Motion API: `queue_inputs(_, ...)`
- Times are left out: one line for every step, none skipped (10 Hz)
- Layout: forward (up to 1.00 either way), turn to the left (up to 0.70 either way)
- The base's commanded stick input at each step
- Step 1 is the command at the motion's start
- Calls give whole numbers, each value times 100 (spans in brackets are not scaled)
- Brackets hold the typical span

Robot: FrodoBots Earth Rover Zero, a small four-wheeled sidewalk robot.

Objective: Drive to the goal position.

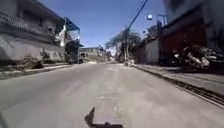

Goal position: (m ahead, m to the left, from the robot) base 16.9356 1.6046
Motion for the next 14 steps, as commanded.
queue_inputs(70,0)
queue_inputs(70,0)
queue_inputs(70,0)
queue_inputs(70,0)
queue_inputs(70,0)
queue_inputs(70,0)
queue_inputs(70,0)
queue_inputs(70,0)
queue_inputs(70,0)
queue_inputs(70,0)
queue_inputs(70,0)
queue_inputs(70,0)
queue_inputs(70,0)
queue_inputs(70,0)
